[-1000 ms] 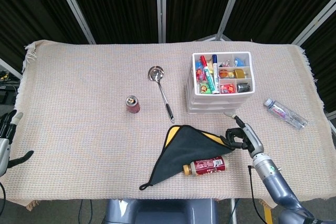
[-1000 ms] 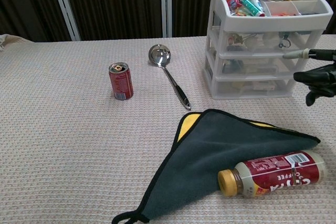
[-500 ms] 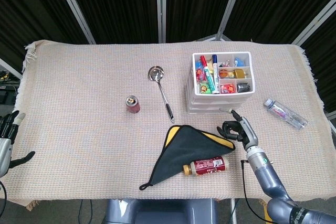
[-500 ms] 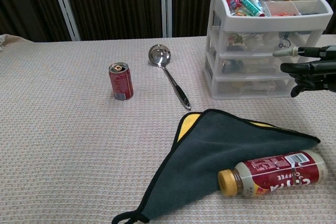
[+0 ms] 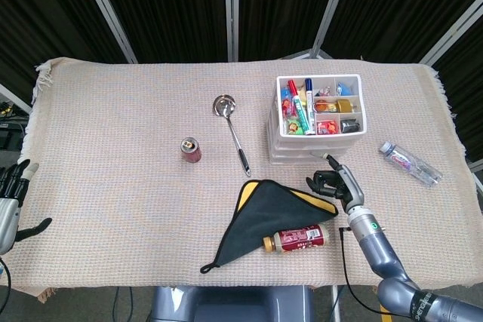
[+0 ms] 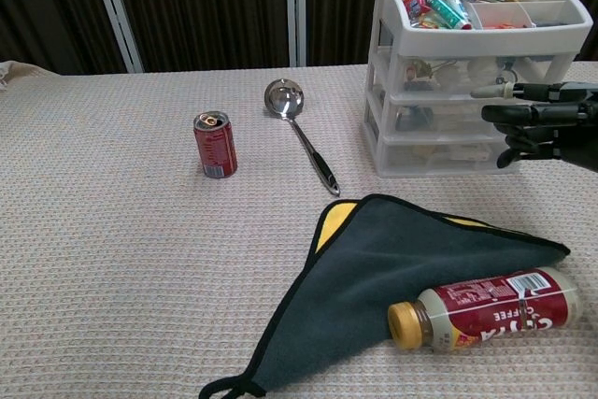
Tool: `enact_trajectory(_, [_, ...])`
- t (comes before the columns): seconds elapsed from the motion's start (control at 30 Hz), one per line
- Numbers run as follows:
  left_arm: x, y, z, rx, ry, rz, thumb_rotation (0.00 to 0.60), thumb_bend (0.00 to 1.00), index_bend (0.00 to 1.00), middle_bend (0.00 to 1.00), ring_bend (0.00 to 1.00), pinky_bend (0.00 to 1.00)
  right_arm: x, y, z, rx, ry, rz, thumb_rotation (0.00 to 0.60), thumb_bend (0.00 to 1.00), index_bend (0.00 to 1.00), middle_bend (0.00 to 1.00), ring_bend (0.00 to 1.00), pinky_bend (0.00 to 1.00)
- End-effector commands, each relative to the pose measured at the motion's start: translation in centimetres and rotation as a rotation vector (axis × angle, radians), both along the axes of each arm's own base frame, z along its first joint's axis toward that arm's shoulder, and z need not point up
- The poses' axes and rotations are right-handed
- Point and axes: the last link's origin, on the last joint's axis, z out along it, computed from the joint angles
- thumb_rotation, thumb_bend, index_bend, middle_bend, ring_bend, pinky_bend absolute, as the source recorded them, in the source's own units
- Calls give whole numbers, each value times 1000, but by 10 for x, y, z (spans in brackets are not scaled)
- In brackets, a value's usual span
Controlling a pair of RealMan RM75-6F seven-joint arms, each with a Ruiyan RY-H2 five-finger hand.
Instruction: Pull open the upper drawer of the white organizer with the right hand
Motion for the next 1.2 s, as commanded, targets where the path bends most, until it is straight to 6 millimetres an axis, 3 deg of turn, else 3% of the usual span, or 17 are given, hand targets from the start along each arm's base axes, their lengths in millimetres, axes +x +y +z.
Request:
enact_trajectory(0.03, [0, 0, 0, -1, 0, 1, 600, 84, 0, 0, 0, 0, 2, -1, -1, -2, -3, 6, 600, 278, 210, 778, 804, 561])
enact_trajectory(0.3, [-1, 1, 1, 2, -5, 3, 600, 84, 0, 0, 0, 0, 3, -2, -6, 5, -15, 0, 600, 279, 176, 777, 804, 561])
enact_trajectory(1.2, [1, 1, 1, -10, -17, -2, 600, 85, 0, 0, 0, 0, 15, -10, -22, -25, -69, 1, 600, 285, 206, 778, 804, 556])
